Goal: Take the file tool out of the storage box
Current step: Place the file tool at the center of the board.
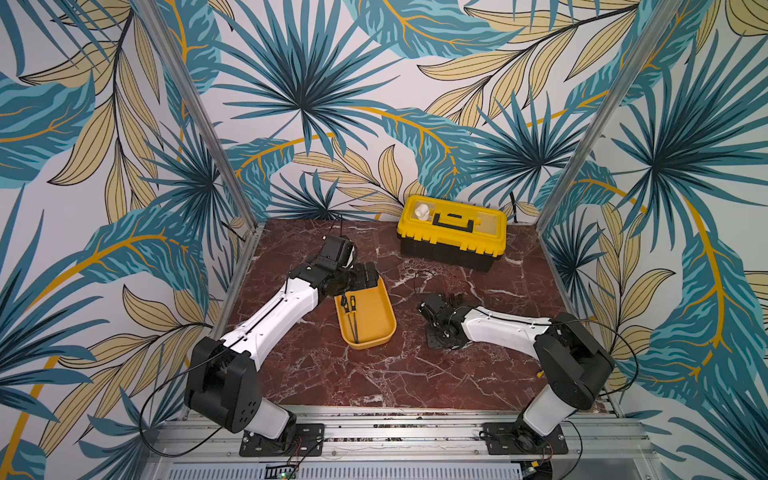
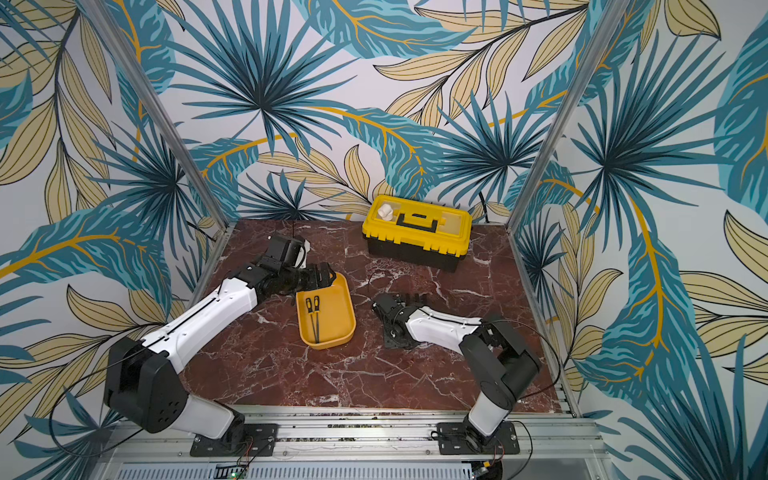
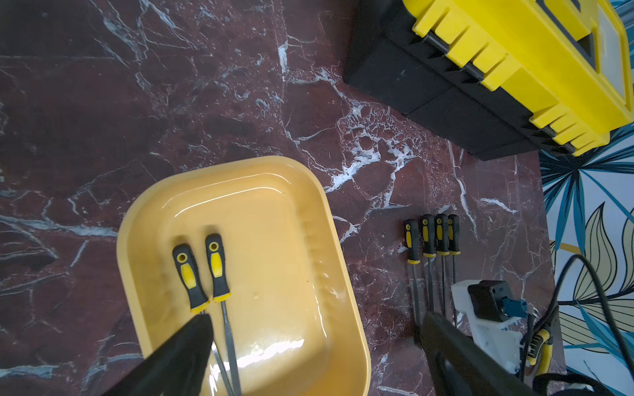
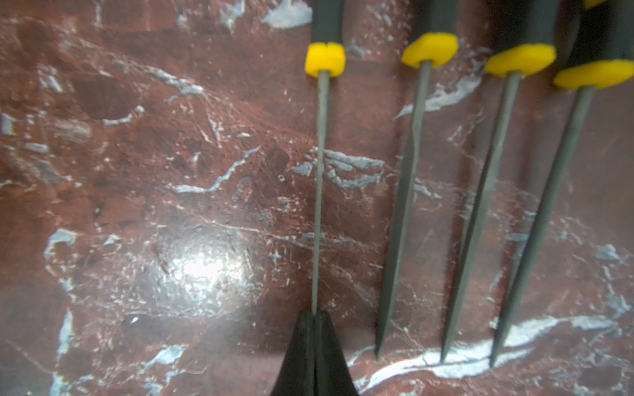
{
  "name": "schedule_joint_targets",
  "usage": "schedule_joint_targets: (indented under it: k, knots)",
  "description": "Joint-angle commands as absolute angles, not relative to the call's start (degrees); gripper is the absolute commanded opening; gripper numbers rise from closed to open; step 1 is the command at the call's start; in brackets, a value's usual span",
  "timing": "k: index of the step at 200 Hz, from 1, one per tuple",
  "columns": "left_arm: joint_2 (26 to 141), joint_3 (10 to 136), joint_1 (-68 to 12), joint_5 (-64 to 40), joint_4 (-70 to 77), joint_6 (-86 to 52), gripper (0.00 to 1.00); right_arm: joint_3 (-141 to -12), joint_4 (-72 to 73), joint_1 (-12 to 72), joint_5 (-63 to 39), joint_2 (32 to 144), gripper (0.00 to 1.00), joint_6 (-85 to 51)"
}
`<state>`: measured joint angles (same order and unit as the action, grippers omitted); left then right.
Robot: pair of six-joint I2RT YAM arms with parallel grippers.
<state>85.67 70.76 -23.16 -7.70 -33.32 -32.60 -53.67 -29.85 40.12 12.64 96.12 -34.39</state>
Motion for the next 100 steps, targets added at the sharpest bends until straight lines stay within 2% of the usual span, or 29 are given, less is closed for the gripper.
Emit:
schedule_joint_targets:
  k: [1,43,68,100]
  knots:
    - [86.0,69.8,-23.1,-7.1,-34.1,-32.4,1.00,-52.3,-29.7,40.0,13.4,97.2,0.09,-35.2]
    - [86.6,69.9,-23.1,-6.3,-34.5,-32.2,1.00,-52.7,-30.0,40.0,14.1,96.5,0.20,-34.6]
    - [87.9,70.2,-23.0,-5.0,-35.1,-31.7,1.00,-53.8,-31.0,40.0,13.6,94.0,0.39,-33.0]
    - [90.5,70.5,-23.1,-3.2,-35.2,-31.5,1.00,-54.7,-32.5,40.0,12.0,87.7,0.52,-30.5]
